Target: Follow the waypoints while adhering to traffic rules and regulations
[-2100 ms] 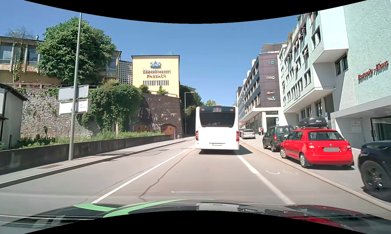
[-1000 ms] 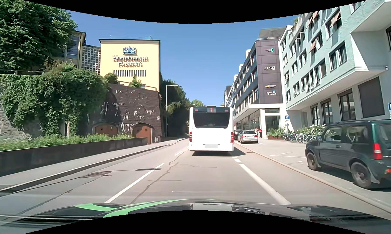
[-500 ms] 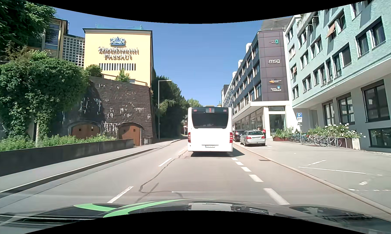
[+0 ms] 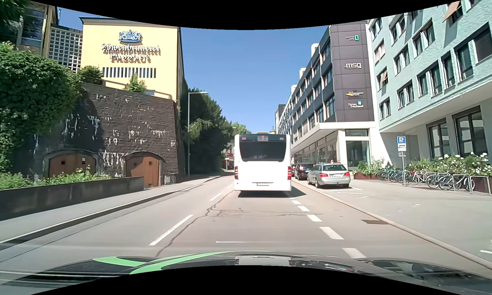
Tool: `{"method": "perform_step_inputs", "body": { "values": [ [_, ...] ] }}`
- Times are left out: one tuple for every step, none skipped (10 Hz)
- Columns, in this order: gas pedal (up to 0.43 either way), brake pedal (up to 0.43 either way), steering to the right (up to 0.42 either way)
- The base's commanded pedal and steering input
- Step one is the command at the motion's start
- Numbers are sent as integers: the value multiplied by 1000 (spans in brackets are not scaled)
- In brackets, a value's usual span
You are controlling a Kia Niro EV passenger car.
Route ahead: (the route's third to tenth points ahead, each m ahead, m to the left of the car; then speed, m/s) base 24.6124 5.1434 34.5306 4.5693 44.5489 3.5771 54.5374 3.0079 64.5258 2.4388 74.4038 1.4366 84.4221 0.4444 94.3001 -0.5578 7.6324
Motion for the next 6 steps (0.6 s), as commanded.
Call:
{"method": "perform_step_inputs", "body": {
  "values": [
    [138,0,19],
    [138,0,15],
    [138,0,13],
    [118,0,12],
    [110,0,12],
    [87,0,11]
  ]
}}
